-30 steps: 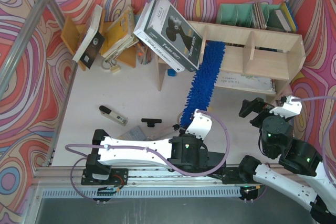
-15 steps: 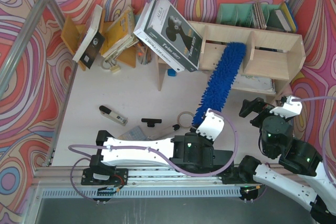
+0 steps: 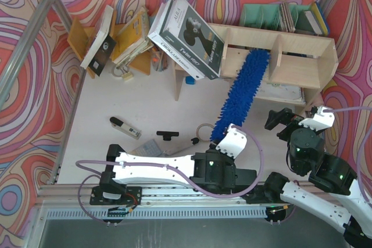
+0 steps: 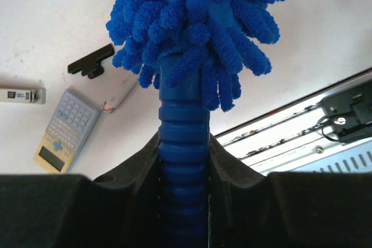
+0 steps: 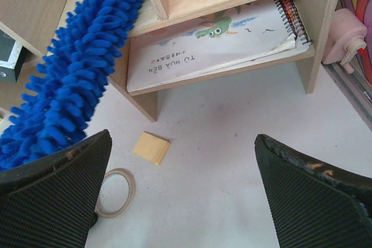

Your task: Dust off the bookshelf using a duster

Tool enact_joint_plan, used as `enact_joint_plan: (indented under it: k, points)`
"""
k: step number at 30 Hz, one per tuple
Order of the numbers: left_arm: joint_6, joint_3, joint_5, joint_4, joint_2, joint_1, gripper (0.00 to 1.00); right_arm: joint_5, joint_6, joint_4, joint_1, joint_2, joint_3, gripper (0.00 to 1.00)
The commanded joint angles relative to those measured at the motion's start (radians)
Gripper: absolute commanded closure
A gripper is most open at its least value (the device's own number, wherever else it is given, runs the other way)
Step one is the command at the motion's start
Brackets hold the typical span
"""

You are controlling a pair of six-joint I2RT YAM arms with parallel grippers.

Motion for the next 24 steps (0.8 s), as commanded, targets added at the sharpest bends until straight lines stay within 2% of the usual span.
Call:
enact_joint_plan:
  k: [1,9,19,24]
  points:
    - [-0.1,-0.074,-0.087,-0.07,-0.095,-0.005,1.0,0.024,0.01,-0.01,0.0,-0.004,0.004,0.01]
    - [-0.163,-0.122,-0.082,-0.112,-0.113,-0.005,1.0,0.025,0.01,-0.013,0.0,0.007,0.007,0.01]
    - [0.091,-0.082,-0.046,0.112,-0.068,-0.006,1.0,0.026,0.007,-0.008,0.0,-0.009,0.004,0.01]
    - [0.09,-0.135,-0.077,0.127,-0.101,-0.007,1.0,0.025,0.005,-0.006,0.0,-0.003,0.004,0.01]
